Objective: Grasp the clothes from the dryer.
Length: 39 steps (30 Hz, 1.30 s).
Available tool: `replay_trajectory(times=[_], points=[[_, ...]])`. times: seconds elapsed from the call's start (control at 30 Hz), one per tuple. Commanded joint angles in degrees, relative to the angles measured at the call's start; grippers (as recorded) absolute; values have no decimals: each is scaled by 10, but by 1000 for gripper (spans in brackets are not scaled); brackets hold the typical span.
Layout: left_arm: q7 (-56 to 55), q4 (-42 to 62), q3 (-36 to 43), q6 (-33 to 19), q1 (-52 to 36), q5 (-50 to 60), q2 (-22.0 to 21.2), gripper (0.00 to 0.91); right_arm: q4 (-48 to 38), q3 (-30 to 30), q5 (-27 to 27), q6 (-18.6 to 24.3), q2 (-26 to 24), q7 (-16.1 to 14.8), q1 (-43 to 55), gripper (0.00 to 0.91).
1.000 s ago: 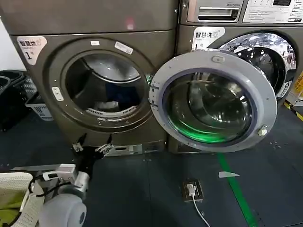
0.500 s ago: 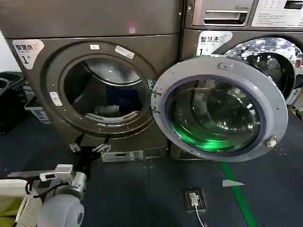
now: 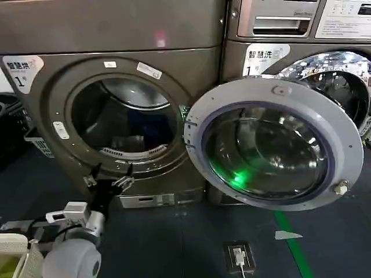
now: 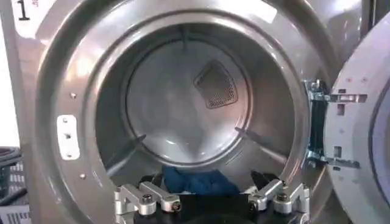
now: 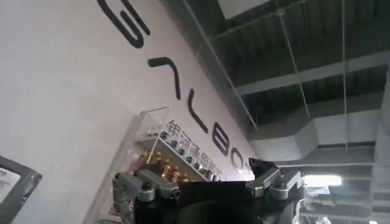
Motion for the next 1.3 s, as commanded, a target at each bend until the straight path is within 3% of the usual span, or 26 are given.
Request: replay_trajectory(times=[0.03,0.9,1.3], points=[[0,0,-1,0,1,0,0,907,0,-2,0,0,1,0,1,907],[5,0,2,-11,-6,-8,-1,907,9,-2,0,1,11,7,-2,907],[4,109,16,-38,-121,-13,-3,907,17,26,10,1,16,5,-34,907]])
